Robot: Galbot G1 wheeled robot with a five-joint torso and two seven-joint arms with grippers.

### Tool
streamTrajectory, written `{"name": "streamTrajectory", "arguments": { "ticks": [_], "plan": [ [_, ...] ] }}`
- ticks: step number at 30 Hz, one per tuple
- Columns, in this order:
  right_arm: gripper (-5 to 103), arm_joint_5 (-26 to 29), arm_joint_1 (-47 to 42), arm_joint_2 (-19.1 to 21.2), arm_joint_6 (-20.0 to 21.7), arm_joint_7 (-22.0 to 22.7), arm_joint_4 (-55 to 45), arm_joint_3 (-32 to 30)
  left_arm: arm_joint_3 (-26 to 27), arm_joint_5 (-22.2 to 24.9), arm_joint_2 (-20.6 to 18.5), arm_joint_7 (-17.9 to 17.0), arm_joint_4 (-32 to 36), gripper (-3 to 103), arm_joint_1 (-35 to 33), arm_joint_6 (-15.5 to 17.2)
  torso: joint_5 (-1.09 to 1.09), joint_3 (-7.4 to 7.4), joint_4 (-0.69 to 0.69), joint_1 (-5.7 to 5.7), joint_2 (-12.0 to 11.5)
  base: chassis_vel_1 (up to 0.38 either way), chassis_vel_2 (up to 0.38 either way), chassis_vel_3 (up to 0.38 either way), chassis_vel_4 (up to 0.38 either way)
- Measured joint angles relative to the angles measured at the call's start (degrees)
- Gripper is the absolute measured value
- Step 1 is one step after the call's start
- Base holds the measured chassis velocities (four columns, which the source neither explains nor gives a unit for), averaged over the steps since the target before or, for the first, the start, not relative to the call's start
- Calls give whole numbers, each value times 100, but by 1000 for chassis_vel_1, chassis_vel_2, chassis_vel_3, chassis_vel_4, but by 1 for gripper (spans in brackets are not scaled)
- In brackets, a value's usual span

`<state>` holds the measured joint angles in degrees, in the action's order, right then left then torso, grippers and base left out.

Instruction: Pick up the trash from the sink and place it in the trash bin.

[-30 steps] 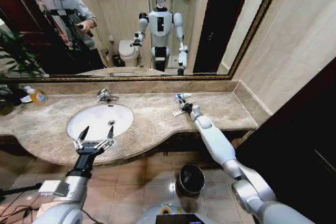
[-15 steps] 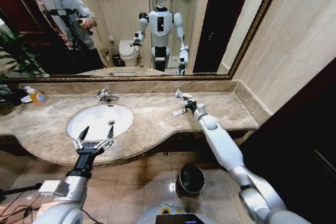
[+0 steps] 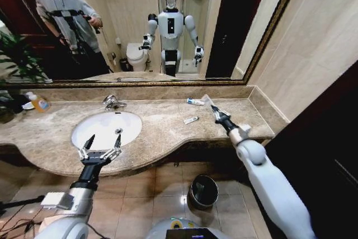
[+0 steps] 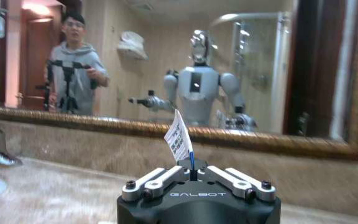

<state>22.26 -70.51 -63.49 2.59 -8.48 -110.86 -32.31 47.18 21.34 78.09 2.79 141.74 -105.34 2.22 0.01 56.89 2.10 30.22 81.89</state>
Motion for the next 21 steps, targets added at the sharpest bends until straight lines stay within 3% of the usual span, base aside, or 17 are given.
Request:
{"name": "streamTrajectory", "arguments": {
  "ticks": [3, 9, 10, 12, 21],
  "plan": [
    [1, -85, -549, -136, -162, -51, -165, -262, 0, 0, 0, 1, 0, 100, 0, 0, 0, 0, 0, 0, 0, 0, 0, 0, 0],
    [1, -533, -2016, -868, -959, -335, -158, -671, 0, 0, 0, 1, 0, 100, 0, 0, -3, 0, 0, -1, 0, 0, 0, 0, 0],
    [1, -533, -2016, -868, -959, -335, -158, -671, 0, 0, 0, 1, 0, 100, 0, 0, -3, 0, 0, -1, 0, 0, 0, 0, 0],
    [1, -948, -2277, -1222, -1399, -350, 291, -570, 0, 0, 0, 1, 0, 100, 0, 0, -1, 0, 0, -1, 0, 0, 0, 0, 0],
    [1, -1735, -2232, -1687, -1946, -350, 1628, -406, 0, 0, 0, 1, 0, 100, 0, 0, -1, 0, 0, 0, -1, 0, 0, 0, 0]
  ]
}}
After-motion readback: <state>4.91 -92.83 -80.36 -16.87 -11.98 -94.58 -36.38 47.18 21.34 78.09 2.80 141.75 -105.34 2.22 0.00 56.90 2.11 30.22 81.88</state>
